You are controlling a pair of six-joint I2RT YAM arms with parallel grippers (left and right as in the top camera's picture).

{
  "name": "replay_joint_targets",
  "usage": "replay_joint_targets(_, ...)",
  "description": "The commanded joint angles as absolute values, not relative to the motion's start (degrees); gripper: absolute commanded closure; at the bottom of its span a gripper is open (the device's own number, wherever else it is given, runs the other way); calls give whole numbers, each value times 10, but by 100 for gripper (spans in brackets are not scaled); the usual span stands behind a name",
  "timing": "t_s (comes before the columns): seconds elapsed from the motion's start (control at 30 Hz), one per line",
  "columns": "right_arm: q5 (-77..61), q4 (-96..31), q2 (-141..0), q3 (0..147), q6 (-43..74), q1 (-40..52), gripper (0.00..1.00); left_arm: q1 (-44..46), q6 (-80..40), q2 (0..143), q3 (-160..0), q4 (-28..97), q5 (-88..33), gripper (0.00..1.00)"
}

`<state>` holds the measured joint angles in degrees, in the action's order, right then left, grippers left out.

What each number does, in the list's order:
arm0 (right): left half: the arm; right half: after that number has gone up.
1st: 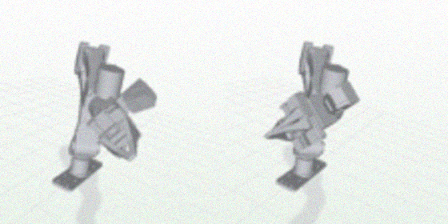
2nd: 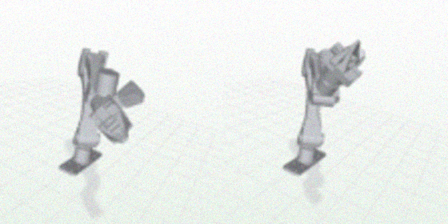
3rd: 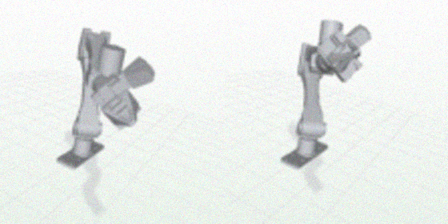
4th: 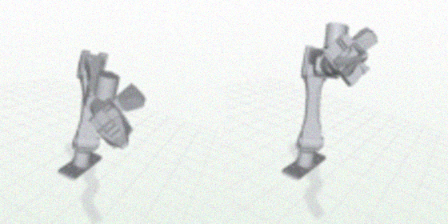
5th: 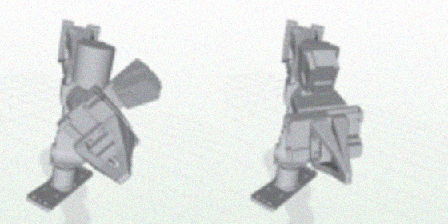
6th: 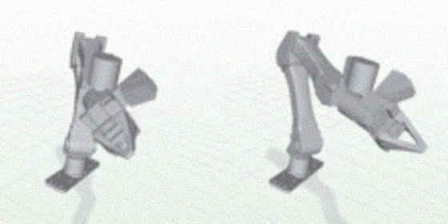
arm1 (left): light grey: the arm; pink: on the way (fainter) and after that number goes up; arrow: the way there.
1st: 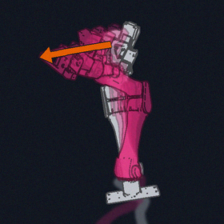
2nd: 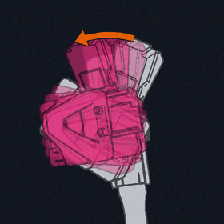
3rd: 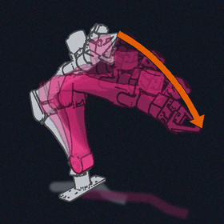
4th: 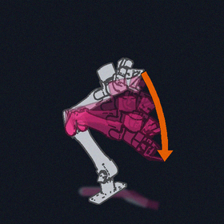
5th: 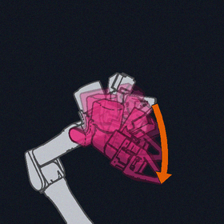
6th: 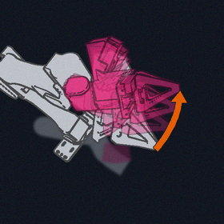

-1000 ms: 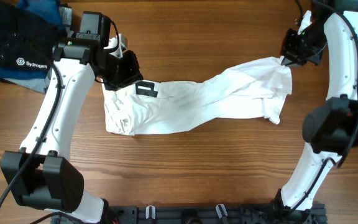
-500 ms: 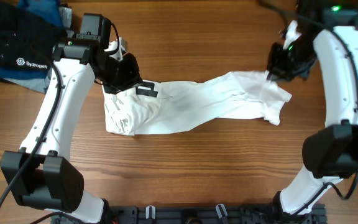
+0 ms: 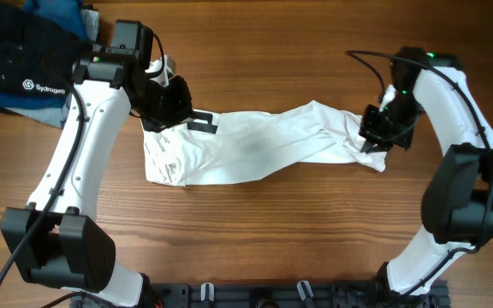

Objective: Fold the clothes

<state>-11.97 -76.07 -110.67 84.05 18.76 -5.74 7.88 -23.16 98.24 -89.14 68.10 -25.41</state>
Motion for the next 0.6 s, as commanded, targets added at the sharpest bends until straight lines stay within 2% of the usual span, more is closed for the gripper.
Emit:
replay_joint_targets(0.0,-119,-740,-1111,839,218,-115,96,81,-229,969,-897,685,-261,95)
replay_joint_targets(0.27,-130,-713,-1112,839,205,-207,96,81,-229,969,-897,686,-261,94)
replay_joint_targets(0.57,-131,-682,-1112,839,197,-199,96,81,-229,969,-897,686,-261,94)
